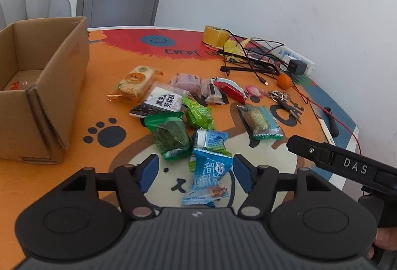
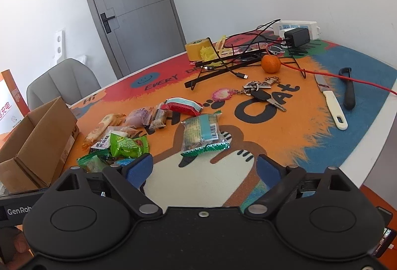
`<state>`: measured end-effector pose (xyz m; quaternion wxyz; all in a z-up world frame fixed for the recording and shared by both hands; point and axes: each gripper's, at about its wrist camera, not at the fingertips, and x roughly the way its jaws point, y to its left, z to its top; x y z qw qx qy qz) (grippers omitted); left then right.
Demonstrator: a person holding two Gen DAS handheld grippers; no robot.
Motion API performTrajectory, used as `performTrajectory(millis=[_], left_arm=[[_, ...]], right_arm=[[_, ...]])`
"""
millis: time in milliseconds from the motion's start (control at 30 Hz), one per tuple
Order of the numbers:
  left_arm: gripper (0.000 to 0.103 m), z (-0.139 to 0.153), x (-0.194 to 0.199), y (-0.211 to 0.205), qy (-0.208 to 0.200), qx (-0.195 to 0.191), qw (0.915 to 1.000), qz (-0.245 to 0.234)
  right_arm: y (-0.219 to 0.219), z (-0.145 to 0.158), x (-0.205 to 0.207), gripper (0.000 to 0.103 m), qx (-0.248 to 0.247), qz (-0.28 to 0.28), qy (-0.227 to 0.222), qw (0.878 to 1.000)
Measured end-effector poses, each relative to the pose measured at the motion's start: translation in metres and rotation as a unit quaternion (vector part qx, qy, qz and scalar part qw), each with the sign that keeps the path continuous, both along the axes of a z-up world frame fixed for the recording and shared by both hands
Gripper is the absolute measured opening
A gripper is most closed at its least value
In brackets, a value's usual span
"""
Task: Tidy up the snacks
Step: 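Move both tools back to the snack pile, then grasp the blue candy packet with the left tool while the right tool grasps the green-striped biscuit packet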
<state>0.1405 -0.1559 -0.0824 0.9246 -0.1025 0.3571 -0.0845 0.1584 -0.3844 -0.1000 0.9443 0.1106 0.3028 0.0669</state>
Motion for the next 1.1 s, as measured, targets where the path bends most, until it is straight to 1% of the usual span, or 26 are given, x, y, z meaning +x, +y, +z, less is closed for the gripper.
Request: performTrajectory(millis=[133,167,200,233,300,400,500,633,933,1100], left_arm=[[0.055,-0.014,0.011,-0.009,0.020,0.007,0.9997,-0.012],[0.048,-0.019,0.015,-0.011,0.029,0.006,0.9995,-0.012],[0.035,-0.022,0.016,-0.011,0.026,0.010,0.9996,-0.009],[0.028,-0.021,0.016,-0.012,0.022,0.019,0.9996,-0.004],[0.025,-0.018,0.017,-0.009,0.026,0.004,0.9996,-0.009],[0.023,-0.008,0.013,-0.009,0.006,0.017,0.9998,-0.011],[0.023,0.000,0.015,-0.005,0.001,0.014,0.9999,-0.007],[0.023,0.008,0.018,0.001,-0.010,0.022,0.9997,0.003],[0.023,0.018,0.035,0.017,-0.009,0.026,0.9995,0.017],[0.023,0.021,0.048,0.027,-0.002,0.025,0.9995,0.022]], right_arm=[[-0.003,-0.005,0.002,0.089,0.004,0.001,0.003,1.000],[-0.004,-0.006,0.002,0.089,0.006,0.002,0.003,1.000],[-0.005,-0.007,0.003,0.089,0.007,0.002,0.003,1.000],[-0.005,-0.008,0.004,0.089,0.008,0.003,0.003,1.000],[-0.005,-0.010,0.008,0.087,0.010,0.005,0.003,1.000],[-0.003,-0.012,0.014,0.087,0.011,0.010,0.005,1.000],[-0.001,-0.014,0.021,0.086,0.012,0.014,0.005,1.000],[0.004,-0.016,0.030,0.086,0.006,0.022,0.004,1.000],[0.014,-0.019,0.055,0.085,-0.021,0.032,0.017,0.999],[0.022,-0.021,0.074,0.081,-0.030,0.026,0.029,0.999]])
